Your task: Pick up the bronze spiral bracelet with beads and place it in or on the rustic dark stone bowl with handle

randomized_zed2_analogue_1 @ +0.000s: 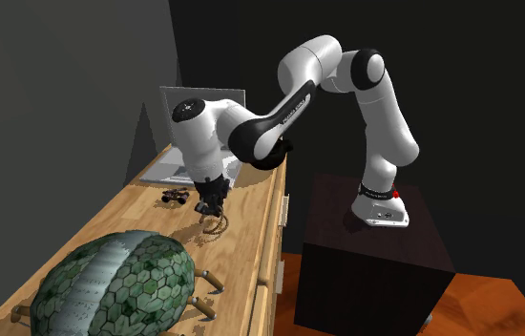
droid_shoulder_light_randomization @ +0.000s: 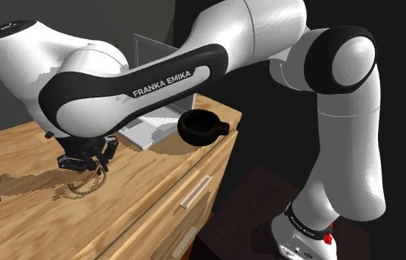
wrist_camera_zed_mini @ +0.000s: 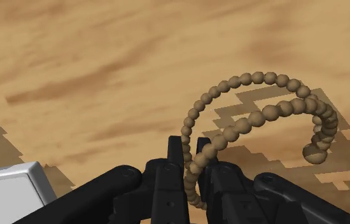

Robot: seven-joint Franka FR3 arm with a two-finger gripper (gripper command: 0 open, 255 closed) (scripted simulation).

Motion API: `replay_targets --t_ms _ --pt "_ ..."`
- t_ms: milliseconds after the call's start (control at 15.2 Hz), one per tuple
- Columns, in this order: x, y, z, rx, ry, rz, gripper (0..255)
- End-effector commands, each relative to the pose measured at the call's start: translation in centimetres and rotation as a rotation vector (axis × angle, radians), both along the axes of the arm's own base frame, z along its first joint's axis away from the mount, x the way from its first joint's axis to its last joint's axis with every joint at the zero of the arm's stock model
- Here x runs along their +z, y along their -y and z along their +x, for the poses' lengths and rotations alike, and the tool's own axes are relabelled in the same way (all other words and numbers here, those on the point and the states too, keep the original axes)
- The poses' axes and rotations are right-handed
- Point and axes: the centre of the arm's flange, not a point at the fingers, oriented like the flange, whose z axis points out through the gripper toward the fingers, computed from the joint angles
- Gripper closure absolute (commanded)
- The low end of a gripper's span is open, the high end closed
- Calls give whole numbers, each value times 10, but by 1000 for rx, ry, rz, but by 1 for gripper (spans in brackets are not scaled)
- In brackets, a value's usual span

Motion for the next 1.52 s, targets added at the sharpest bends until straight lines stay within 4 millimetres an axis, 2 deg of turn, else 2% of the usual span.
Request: replay_targets --t_ms 0,1452 --pt "11 0 0 0 0 0 255" --pt "127 0 0 0 0 0 255"
